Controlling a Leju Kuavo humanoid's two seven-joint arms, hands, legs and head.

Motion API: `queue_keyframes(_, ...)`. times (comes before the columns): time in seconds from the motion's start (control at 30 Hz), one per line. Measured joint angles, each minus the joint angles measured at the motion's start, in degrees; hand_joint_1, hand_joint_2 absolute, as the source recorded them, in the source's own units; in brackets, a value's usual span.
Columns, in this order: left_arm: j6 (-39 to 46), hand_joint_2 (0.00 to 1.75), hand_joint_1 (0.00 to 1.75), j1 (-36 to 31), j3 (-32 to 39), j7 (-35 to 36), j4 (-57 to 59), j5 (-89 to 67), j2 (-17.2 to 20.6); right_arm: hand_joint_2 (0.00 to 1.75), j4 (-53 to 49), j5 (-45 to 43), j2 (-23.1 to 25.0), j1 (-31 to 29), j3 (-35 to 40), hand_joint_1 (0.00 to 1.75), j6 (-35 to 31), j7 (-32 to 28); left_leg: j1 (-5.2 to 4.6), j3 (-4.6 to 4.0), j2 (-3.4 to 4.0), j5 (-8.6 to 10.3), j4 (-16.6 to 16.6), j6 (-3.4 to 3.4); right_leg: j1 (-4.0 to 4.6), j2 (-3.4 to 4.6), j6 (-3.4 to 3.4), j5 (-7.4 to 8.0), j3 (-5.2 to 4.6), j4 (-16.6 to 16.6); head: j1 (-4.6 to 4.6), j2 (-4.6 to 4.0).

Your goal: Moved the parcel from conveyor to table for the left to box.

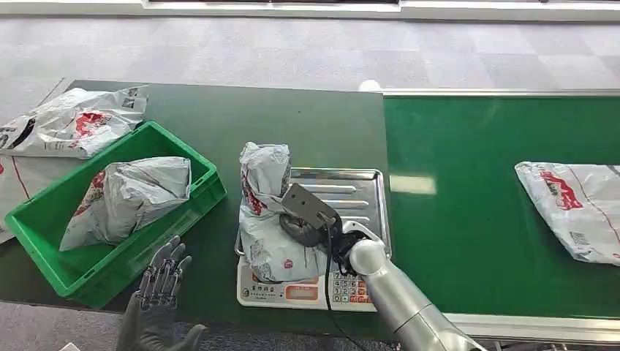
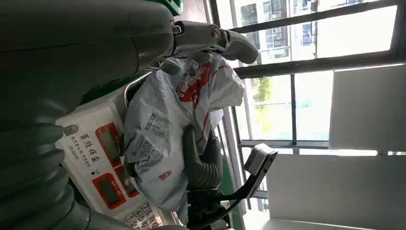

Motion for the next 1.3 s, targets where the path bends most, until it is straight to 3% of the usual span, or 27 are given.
queue_keyframes(0.07, -0.5, 1.75, 0.0, -0.4, 0.0, 0.0, 0.2, 0.0, 0.0, 1.75, -1.1, -0.4, -0.4, 1.4, -0.1, 1.75, -5.1, -3.4, 0.0, 0.14, -0.01, 0.0, 0.1, 0.01, 0.0, 0.01, 0.0, -0.01, -0.05, 0.0, -0.02, 0.0)
queue_keyframes(0.1, -1.1, 1.75, 0.0, -1.1, 0.0, 0.0, 0.7, 0.0, 0.0, 1.75, -3.9, -0.8, -0.9, 3.8, -0.7, 1.64, -8.8, -5.1, 0.0, 0.13, -0.16, -0.01, 0.1, 0.02, 0.0, -0.2, 0.06, -0.06, 0.04, 0.0, 0.0, 0.0)
queue_keyframes(0.13, -1.6, 1.75, 0.0, -2.0, 0.2, 0.0, 1.5, -0.2, 0.0, 1.75, -8.3, -1.1, -1.8, 6.5, -1.8, 1.64, -11.2, -5.4, -0.01, 0.04, -0.42, -0.01, 0.1, 0.02, 0.0, -0.47, 0.08, -0.1, 0.16, 0.0, 0.0, 0.0)
queue_keyframes(0.3, -2.5, 1.75, 0.0, -4.0, 1.2, -0.5, 3.9, -0.8, -0.3, 1.75, -19.1, 0.7, -3.7, 12.7, -6.5, 1.64, -9.3, -4.0, -0.03, -0.05, -0.02, -0.07, 0.1, 0.08, 0.0, -0.04, 0.12, -0.04, 0.04, 0.0, 0.0, 0.0)
queue_keyframes(0.33, -2.5, 1.75, 0.0, -4.1, 1.3, -0.5, 4.2, -0.9, -0.4, 1.75, -20.1, 1.1, -3.8, 13.2, -7.0, 0.0, -9.3, -4.0, -0.03, -0.03, -0.01, -0.06, 0.1, 0.08, 0.0, -0.02, 0.15, -0.02, 0.03, 0.0, 0.0, 0.0)
queue_keyframes(0.43, -2.8, 1.75, 0.0, -4.2, 1.6, -0.5, 4.6, -0.9, -0.6, 1.75, -22.1, 1.7, -4.0, 14.3, -7.9, 0.0, -9.2, -4.0, -0.03, -0.02, -0.01, -0.05, 0.1, 0.09, -0.05, -0.01, 0.16, -0.01, 0.04, 0.0, 0.0, 0.0)
queue_keyframes(0.47, -2.9, 1.75, 0.0, -4.3, 1.7, -0.5, 4.8, -0.9, -0.6, 1.75, -22.5, 1.8, -4.0, 14.4, -8.1, 1.64, -9.2, -4.0, -0.03, -0.03, -0.02, -0.04, 0.1, 0.1, -0.05, -0.01, 0.16, 0.0, 0.04, 0.0, 0.0, 0.0)
queue_keyframes(0.5, -3.0, 1.75, 0.0, -4.3, 1.7, -0.5, 4.9, -0.9, -0.7, 1.75, -22.8, 2.1, -4.0, 14.6, -8.3, 1.75, -9.2, -4.0, -0.03, -0.02, -0.02, -0.04, 0.1, 0.1, -0.05, -0.01, 0.17, 0.01, 0.05, 0.0, 0.0, 0.0)
queue_keyframes(0.57, -3.1, 1.75, 0.0, -4.4, 1.8, -0.4, 5.1, -1.0, -0.8, 1.75, -23.4, 2.5, -4.0, 14.9, -8.6, 0.0, -9.3, -4.0, -0.03, -0.02, -0.02, -0.03, 0.1, 0.1, -0.05, -0.01, 0.16, 0.03, 0.05, 0.0, 0.0, 0.0)
queue_keyframes(1.3, -4.2, 1.75, 0.0, -4.6, 3.0, 0.2, 5.4, -2.3, -2.3, 1.75, -24.6, 3.4, -4.0, 15.3, -10.1, 0.0, -10.3, -2.9, -0.04, -0.02, -0.02, -0.02, 0.1, 0.11, -0.05, 0.0, 0.16, 0.06, 0.06, 0.0, 0.0, 0.0)
